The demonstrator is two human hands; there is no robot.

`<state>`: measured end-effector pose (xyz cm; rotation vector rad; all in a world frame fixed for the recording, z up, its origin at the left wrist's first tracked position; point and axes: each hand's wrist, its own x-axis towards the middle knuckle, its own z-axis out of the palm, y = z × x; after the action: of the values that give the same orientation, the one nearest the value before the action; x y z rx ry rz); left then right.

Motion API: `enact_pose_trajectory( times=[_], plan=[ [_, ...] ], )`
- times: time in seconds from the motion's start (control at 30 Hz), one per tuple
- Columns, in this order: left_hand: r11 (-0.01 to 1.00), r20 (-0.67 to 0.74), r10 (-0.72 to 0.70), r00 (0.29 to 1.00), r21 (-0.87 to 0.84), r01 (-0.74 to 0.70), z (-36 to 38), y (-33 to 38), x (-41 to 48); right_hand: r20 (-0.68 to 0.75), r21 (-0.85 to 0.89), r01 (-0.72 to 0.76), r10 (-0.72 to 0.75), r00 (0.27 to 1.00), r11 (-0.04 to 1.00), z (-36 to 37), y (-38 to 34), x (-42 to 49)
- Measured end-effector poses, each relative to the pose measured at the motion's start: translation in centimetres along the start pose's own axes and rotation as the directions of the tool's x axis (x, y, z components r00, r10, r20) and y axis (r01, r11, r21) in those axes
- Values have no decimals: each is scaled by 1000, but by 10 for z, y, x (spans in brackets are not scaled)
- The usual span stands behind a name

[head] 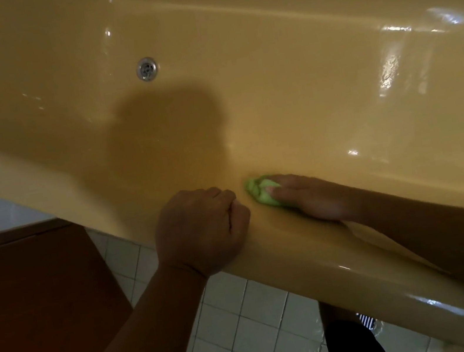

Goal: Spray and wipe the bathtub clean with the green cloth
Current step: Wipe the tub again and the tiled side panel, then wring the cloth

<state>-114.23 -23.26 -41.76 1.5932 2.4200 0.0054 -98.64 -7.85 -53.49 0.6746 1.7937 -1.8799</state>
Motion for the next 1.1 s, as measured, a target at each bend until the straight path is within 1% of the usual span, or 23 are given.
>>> enact_pose_trajectory(
  times=[0.03, 0.1, 0.13, 0.17, 0.27, 0.33, 0.4, 0.43, 0.5, 0.53, 0.57, 0.6, 0.63, 0.67, 0.73, 0.8, 0.83, 0.87, 0.9, 0.93, 1.0, 1.1],
  plan=[
    [1000, -10, -3, 1000, -3, 3, 0, 0, 0, 1, 24, 69, -69, 998, 997, 5, -21, -24],
    [1000, -30, 3, 1000, -5, -3, 0, -1, 0, 8, 2, 191, -191, 981, 982, 11, -50, -69],
    [1000, -33, 5, 999, 0, -5, 0, -2, 0, 26, -21, 221, -221, 975, 975, 11, -52, -85],
    [1000, -30, 5, 1000, 7, -5, 0, -2, 0, 45, -23, 209, -208, 977, 978, 9, -50, -97],
    [1000, -16, -6, 1000, 17, 7, 0, -4, 0, 22, 78, 73, -75, 997, 994, -7, -21, -98],
    [1000, 0, -9, 1000, 11, 9, 2, -5, 0, -17, 64, -54, 55, 998, 996, -18, 10, -81],
    [1000, 12, -8, 1000, 3, 8, 4, -7, 0, -61, -16, -173, 172, 983, 985, -28, 50, -57],
    [1000, 16, -10, 1000, 1, 10, 4, -9, 0, -96, -58, -237, 231, 968, 970, -32, 72, -42],
    [1000, 17, -16, 1000, 5, 16, 4, -10, -1, -191, -101, -434, 411, 891, 895, -35, 101, -10],
    [1000, 14, -20, 1000, 12, 20, 4, -11, -1, -223, -115, -513, 481, 848, 851, -32, 100, 2],
    [999, 13, -27, 1000, 24, 27, 4, -11, 0, -234, -136, -547, 509, 828, 826, -27, 91, 14],
    [999, 15, -33, 999, 34, 33, 4, -12, 0, -215, -152, -530, 495, 842, 834, -21, 76, 22],
    [999, 15, -37, 999, 38, 37, 4, -13, 0, -177, -144, -473, 447, 877, 869, -13, 57, 25],
    [999, 11, -40, 999, 33, 39, 4, -14, 0, -134, -115, -387, 372, 919, 915, -7, 35, 22],
    [999, -12, -52, 999, 16, 52, 1, -17, 0, -65, -21, -160, 158, 985, 987, 7, -4, -3],
    [998, -52, -55, 997, 8, 56, -2, -18, 1, -20, 15, 61, -61, 998, 998, 16, -41, -49],
    [998, -69, -55, 996, 6, 56, -4, -18, 2, 7, -10, 150, -150, 989, 989, 17, -55, -69],
    [998, -82, -56, 995, -1, 56, -5, -18, 3, 37, -19, 208, -207, 978, 978, 16, -63, -84],
    [998, -93, -57, 994, -11, 57, -5, -19, 3, 68, 2, 222, -222, 973, 975, 12, -64, -94],
    [998, -100, -61, 993, -22, 59, -5, -20, 4, 88, 60, 195, -200, 976, 979, 8, -61, -96],
    [996, -91, -79, 993, -43, 75, -5, -23, 4, 88, 160, 90, -105, 991, 983, 0, -46, -83],
    [998, -64, -50, 997, -40, 48, -4, -30, 3, 52, 85, -72, 68, 996, 994, -13, -1, -34]
  ],
)
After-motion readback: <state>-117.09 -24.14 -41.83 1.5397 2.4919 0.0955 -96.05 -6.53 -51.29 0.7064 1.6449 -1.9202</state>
